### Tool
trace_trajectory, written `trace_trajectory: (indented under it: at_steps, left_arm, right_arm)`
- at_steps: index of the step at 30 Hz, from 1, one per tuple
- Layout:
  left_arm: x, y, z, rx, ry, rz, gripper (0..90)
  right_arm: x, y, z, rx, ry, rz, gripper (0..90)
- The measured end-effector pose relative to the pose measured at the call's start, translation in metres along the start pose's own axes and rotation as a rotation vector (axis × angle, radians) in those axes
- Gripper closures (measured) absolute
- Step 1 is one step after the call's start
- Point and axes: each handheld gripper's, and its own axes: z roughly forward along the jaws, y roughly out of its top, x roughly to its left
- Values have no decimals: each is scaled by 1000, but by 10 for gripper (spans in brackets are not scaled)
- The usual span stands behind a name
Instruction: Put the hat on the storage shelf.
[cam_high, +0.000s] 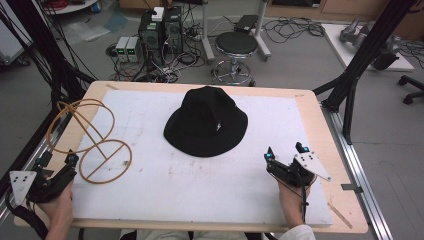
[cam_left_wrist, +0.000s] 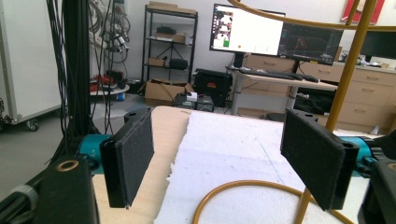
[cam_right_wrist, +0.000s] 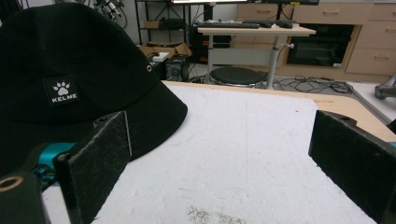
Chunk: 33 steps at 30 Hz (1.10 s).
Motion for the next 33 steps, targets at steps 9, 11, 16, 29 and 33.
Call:
trace_trajectory:
  at_steps: [9, 11, 16, 29, 33]
  left_arm:
    - [0, 0, 1, -1, 1, -3, 258]
    - [0, 0, 1, 0, -1, -2, 258]
    - [-2, 0, 2, 0, -8, 2, 258]
    - [2, 1, -3, -9, 14, 0, 258]
    - [1, 1, -2, -10, 12, -2, 258]
  right_arm:
    - [0, 0, -1, 4, 0, 2, 48]
    - [-1, 0, -1, 3, -1, -2, 48]
    - [-2, 0, -2, 5, -6, 9, 48]
    - [-4, 0, -4, -3, -11, 17, 48]
    - [-4, 0, -4, 3, -13, 24, 48]
